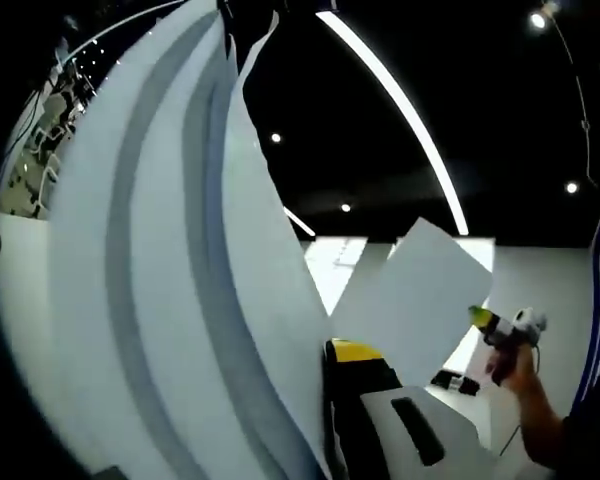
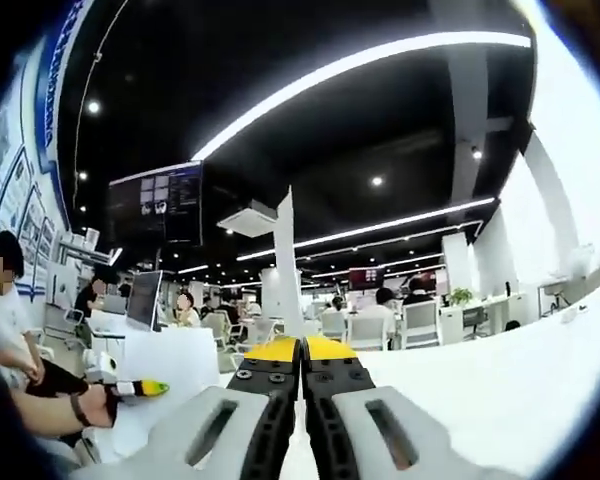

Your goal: Organize the stack of printing papers by aligning and flattening the scattered papers on the table

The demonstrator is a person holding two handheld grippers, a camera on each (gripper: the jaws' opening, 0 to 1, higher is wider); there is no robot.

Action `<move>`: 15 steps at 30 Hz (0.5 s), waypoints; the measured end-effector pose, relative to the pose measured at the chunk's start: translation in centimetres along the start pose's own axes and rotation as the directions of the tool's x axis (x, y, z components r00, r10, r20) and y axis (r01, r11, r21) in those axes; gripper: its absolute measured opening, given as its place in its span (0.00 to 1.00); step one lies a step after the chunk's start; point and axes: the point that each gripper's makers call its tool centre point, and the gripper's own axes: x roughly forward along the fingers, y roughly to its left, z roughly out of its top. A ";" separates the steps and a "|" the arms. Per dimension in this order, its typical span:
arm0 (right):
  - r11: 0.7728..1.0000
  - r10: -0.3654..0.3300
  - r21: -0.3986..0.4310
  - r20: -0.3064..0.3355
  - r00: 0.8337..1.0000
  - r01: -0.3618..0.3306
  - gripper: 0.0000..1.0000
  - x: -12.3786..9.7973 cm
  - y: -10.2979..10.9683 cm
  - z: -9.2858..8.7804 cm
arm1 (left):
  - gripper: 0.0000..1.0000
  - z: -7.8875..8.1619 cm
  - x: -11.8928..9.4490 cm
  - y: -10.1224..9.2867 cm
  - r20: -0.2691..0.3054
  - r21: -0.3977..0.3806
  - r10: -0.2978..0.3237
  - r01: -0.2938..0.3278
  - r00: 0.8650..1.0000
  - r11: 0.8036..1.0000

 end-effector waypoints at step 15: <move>0.999 0.030 -0.022 0.028 0.999 -0.029 0.00 -0.4 1.8 1.8 | 0.08 0.0 0.0 0.0 -0.001 0.001 0.001 -0.001 1.000 1.000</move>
